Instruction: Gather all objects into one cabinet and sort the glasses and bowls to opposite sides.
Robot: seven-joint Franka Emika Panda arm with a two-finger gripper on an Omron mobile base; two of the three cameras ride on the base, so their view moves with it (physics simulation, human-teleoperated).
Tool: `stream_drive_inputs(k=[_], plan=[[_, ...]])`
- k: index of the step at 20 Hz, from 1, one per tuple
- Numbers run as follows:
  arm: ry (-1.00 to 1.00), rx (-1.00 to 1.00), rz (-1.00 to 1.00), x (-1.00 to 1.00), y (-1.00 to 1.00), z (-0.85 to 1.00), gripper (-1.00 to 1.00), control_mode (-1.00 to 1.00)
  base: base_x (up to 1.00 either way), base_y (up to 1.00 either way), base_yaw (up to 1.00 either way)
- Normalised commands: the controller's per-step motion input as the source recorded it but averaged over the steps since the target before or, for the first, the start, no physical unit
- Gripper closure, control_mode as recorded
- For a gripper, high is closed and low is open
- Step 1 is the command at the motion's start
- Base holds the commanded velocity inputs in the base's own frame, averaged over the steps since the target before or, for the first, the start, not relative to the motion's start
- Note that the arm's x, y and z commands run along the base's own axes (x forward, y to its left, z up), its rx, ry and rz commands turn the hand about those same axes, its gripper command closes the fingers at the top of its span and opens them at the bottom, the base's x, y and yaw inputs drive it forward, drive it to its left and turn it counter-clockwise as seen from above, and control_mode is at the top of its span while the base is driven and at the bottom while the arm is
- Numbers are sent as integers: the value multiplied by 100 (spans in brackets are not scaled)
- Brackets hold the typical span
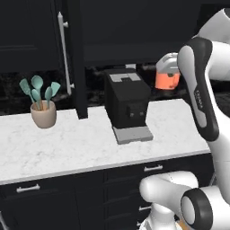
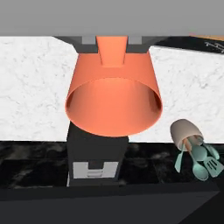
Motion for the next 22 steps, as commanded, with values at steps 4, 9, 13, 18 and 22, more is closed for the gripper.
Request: stream_drive_inputs(k=[4, 9, 13, 18, 22], plan=[[0, 0, 0, 0, 0, 0, 100, 100, -100, -10, -7], [0, 0, 0, 0, 0, 0, 100, 100, -100, -21, -11], [0, 0, 0, 0, 0, 0, 100, 100, -89, -34, -15], [0, 0, 0, 0, 0, 0, 100, 100, -48, -47, -28], [0, 0, 0, 0, 0, 0, 100, 100, -32, -42, -40]])
